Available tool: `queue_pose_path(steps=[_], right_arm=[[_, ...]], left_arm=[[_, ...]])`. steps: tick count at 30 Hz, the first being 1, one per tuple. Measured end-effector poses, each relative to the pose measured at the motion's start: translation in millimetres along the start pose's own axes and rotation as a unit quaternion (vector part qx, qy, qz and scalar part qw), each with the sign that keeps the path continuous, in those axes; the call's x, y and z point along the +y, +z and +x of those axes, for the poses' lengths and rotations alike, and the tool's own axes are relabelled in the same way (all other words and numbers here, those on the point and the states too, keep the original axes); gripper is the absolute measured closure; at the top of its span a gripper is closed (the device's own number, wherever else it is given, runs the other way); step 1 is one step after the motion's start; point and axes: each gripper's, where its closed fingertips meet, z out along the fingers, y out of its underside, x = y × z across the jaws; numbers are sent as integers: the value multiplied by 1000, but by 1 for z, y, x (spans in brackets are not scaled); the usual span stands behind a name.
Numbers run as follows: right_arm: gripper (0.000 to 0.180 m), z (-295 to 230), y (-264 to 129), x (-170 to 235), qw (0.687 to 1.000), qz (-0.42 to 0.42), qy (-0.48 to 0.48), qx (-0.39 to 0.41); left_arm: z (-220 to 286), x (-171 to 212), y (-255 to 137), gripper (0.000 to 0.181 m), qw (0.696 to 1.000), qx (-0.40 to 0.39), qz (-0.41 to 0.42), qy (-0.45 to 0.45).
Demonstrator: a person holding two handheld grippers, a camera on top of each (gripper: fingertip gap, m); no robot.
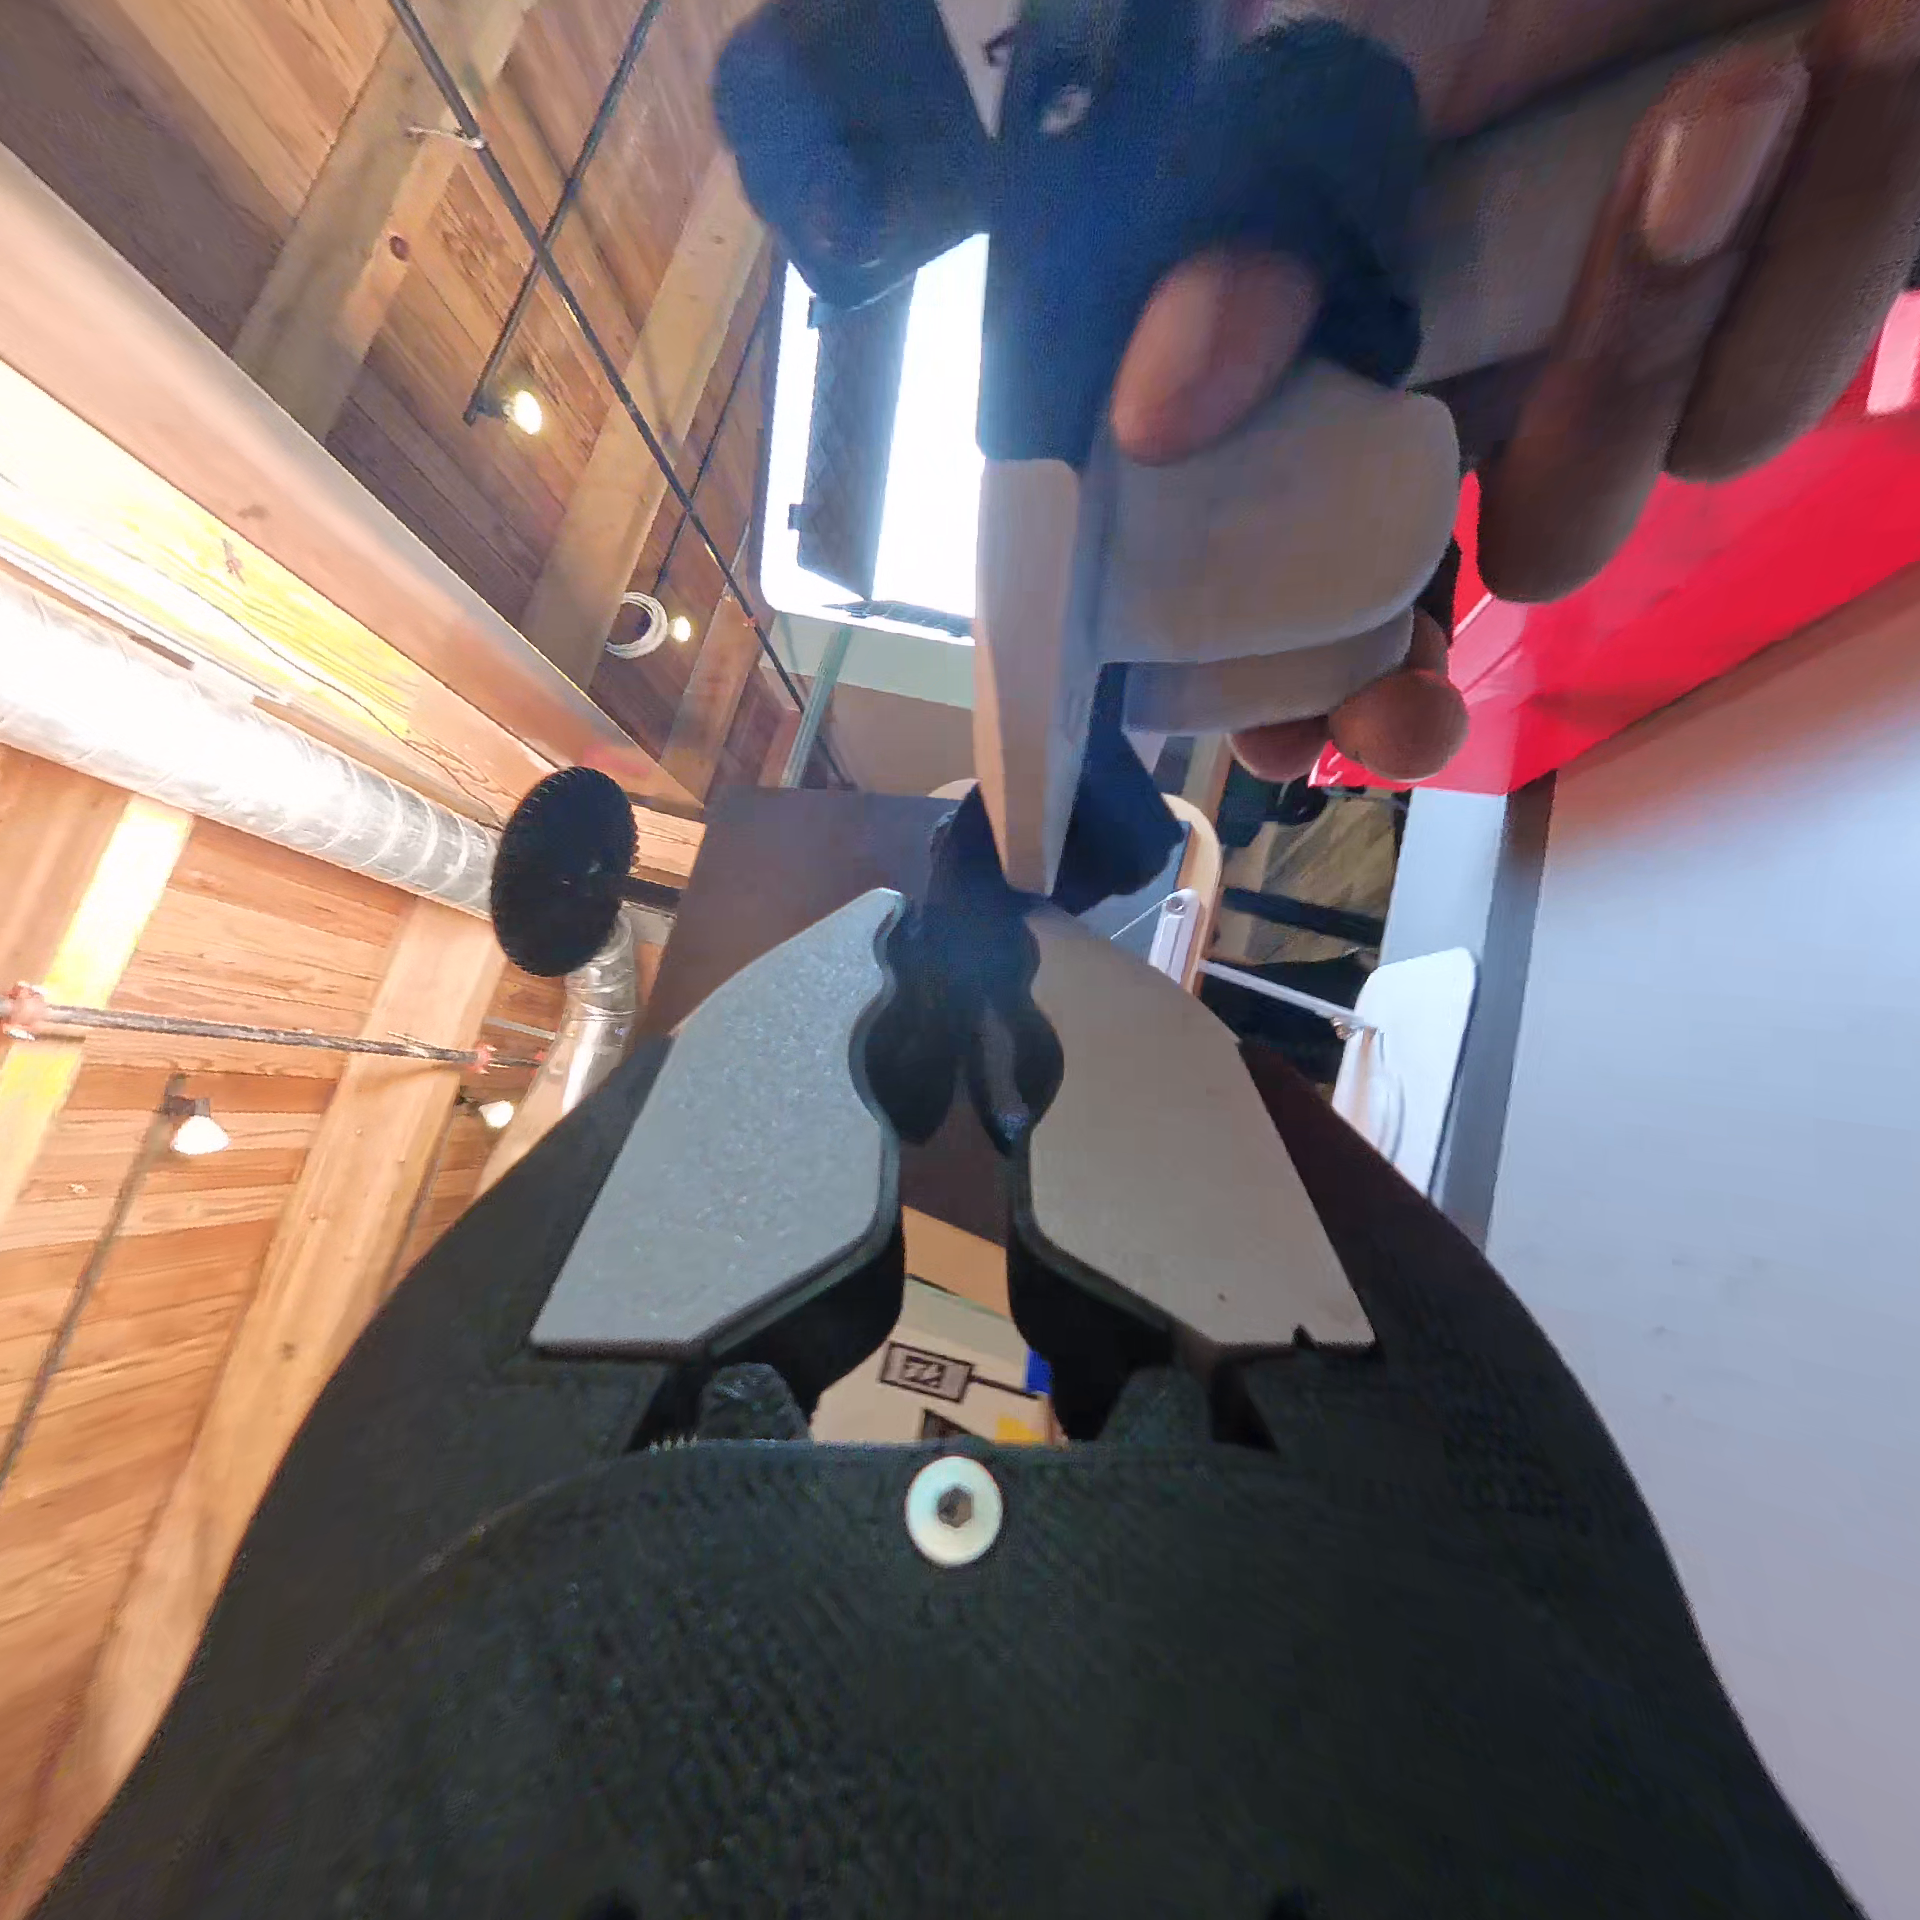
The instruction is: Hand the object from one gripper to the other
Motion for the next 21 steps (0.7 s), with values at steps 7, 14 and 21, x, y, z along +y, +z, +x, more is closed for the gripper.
queue_pose_path(steps=[7, 14, 21], right_arm=[[166, 27, -22, -16, 996, 49, -45, 60], [166, 43, -56, -47, 835, 50, -450, 312], [166, 25, -38, -37, 594, 1, -702, 393]], left_arm=[[-9, -6, -1, 124, 986, 50, 34, -157], [-42, 12, 7, 130, 775, 106, 52, -620], [-30, 7, 16, 117, 457, 181, 81, -867]])
